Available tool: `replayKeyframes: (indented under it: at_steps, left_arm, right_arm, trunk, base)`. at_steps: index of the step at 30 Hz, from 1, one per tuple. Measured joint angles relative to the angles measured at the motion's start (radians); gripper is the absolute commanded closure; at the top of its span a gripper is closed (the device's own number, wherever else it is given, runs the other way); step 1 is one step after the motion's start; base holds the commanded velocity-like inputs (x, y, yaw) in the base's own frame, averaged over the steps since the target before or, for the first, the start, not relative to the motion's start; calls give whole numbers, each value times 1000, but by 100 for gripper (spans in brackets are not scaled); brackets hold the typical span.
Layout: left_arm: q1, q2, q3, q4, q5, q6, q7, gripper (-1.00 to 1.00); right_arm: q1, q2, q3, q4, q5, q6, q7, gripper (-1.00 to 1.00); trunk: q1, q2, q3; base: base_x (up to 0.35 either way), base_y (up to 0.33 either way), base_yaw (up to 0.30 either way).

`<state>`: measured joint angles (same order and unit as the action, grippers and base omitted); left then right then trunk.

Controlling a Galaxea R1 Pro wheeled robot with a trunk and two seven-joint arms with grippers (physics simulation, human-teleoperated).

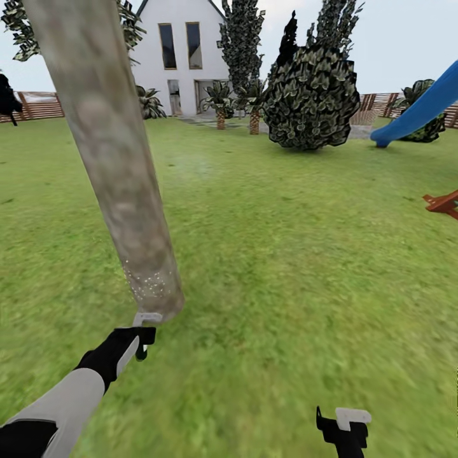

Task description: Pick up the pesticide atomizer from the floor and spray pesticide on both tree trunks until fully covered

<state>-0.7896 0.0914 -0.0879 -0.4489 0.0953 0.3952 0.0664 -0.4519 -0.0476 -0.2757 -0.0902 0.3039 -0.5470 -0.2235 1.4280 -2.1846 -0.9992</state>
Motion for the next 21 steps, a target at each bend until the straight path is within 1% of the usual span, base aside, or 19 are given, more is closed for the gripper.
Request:
replayKeyframes:
  at_steps: [3,5,7,8,9,10,11,12,14,15,17,18,20,21]
  left_arm:
    - [0,-1,-7,-9,-2,-35,-12,100]
    - [-11,3,-66,-57,-3,-36,-19,100]
    - [-16,8,-92,-113,-2,-26,-43,100]
    - [-17,11,-97,-137,-3,-4,-68,100]
    - [-18,17,-100,-160,-5,42,-111,100]
    - [-18,25,-101,-171,-15,58,-129,100]
    - [-18,44,-100,-181,-28,67,-138,100]
    - [-18,69,-98,-186,-33,72,-147,100]
    - [-20,110,-97,-192,-34,79,-189,100]
    - [-21,118,-97,-195,-33,80,-203,100]
    - [-21,121,-98,-217,-32,85,-211,100]
    - [-22,122,-98,-229,-32,99,-212,100]
    - [-23,124,-99,-268,-33,157,-215,100]
    - [-22,125,-99,-274,-33,164,-215,100]
  right_arm:
    - [0,0,0,0,0,0,0,-100]
    - [0,0,0,0,1,0,1,-100]
    - [0,0,0,0,1,0,1,-100]
    - [0,0,0,0,0,0,1,-100]
    - [0,0,0,0,1,0,0,-100]
    - [0,0,0,0,0,0,0,-100]
    - [0,0,0,0,0,0,0,-100]
    - [0,0,0,0,0,0,0,-100]
    - [0,0,0,0,0,0,0,-100]
    - [0,0,0,-1,0,0,0,-100]
    - [0,0,0,-1,0,0,0,-100]
    - [0,0,0,0,0,0,0,-100]
    - [0,0,0,-1,0,0,0,-100]
    - [0,0,0,-1,0,0,0,-100]
  trunk:
    - [0,0,0]
    - [0,0,0]
    - [0,0,0]
    - [0,0,0]
    - [0,0,0]
    - [0,0,0]
    - [0,0,0]
    - [0,0,0]
    - [0,0,0]
    - [0,0,0]
    - [0,0,0]
    - [0,0,0]
    - [0,0,0]
    - [0,0,0]
  base:
    - [-50,-46,19]
    - [-4,-3,1]
    - [-1,-1,0]
    - [0,0,0]
    - [0,0,0]
    - [0,0,0]
    - [0,0,0]
    - [0,0,0]
    - [0,0,29]
    - [0,0,143]
    - [0,0,224]
    - [0,0,262]
    - [0,0,271]
    - [0,0,274]
